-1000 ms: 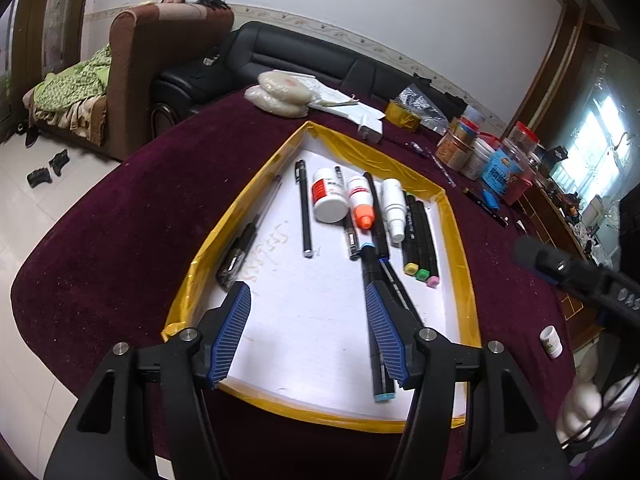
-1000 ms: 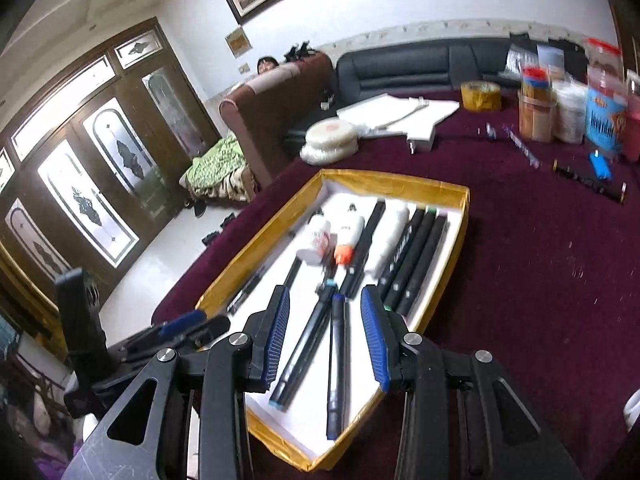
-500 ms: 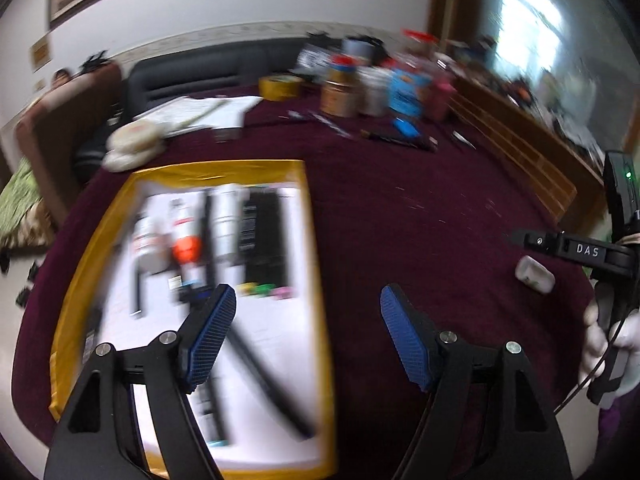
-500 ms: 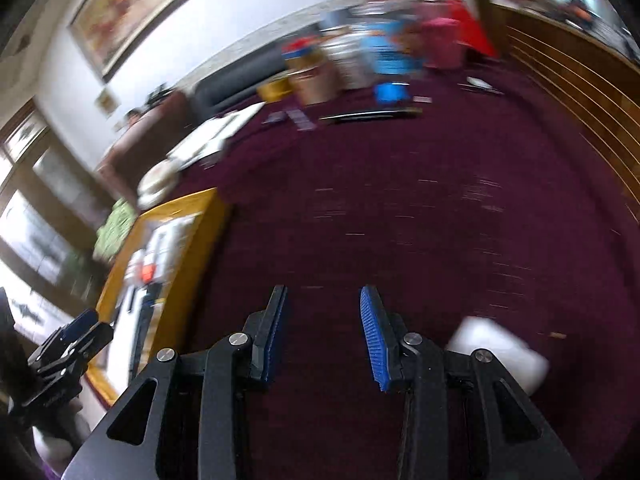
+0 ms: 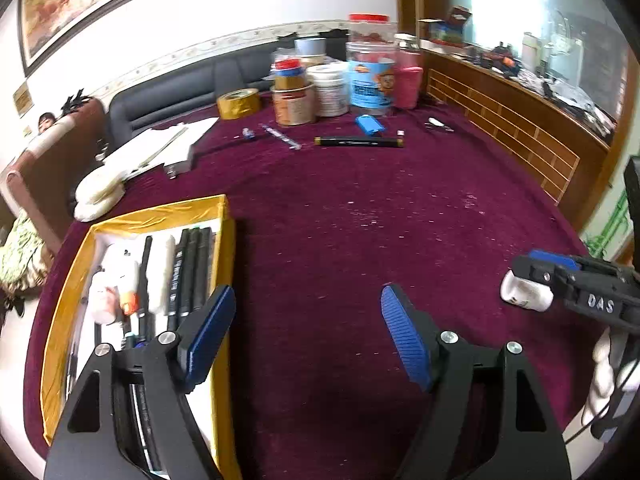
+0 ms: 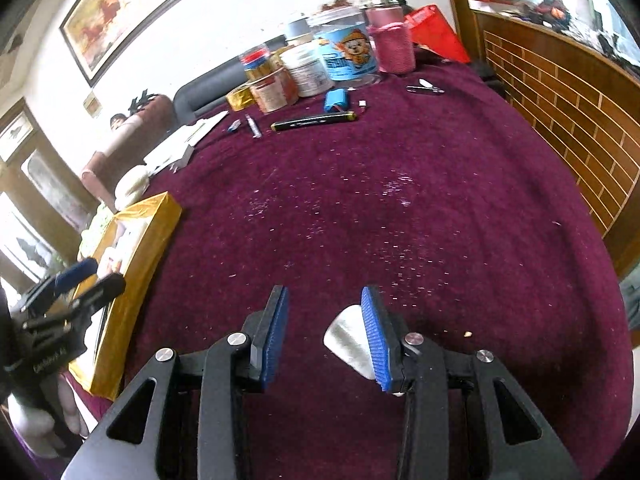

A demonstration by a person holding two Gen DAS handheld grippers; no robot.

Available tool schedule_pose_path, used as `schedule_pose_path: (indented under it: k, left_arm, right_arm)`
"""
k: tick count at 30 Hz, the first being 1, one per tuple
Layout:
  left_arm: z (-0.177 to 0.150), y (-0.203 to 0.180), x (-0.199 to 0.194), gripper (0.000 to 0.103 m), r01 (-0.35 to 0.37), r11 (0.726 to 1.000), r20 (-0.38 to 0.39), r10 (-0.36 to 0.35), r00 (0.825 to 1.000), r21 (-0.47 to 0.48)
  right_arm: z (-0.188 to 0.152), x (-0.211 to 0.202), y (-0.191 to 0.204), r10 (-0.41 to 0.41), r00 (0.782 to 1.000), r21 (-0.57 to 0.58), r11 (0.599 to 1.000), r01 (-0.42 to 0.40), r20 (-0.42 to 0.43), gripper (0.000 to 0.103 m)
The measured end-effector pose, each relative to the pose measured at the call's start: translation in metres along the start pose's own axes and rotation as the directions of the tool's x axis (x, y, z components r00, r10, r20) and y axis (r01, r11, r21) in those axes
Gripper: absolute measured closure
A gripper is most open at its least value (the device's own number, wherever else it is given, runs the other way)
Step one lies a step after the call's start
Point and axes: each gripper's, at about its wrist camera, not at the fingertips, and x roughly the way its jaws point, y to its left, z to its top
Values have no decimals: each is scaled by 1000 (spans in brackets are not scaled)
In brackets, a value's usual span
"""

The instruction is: Organize rigid objects

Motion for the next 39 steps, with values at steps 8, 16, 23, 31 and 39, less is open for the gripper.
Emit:
schedule_pose_path:
  k: [8, 16, 23, 31, 39]
  left_arm:
    - [-8, 24, -5, 26, -47, 997, -6, 46, 999, -62]
    - [-19, 43, -22, 26, -58, 992, 23, 61, 998, -108]
    - [-32, 62, -43, 24, -98, 982, 85, 113, 990, -164]
    - [-50, 98, -114, 0, -113, 951, 367, 219, 904, -289]
    - [-67, 147, -65, 0, -172, 876, 100, 240, 966, -450]
  right_arm:
    - [-11, 10, 34, 42, 999, -61, 997, -43, -24, 64]
    - [-22, 6, 76, 59, 998, -138, 989, -62, -31, 62]
    - [-35, 1, 113, 55, 998, -210, 976, -59, -24, 59]
    - [-44, 10, 172, 86, 996, -325, 941, -91, -27, 58]
    - [-53, 29, 205, 79, 995, -390, 915, -97, -64, 58]
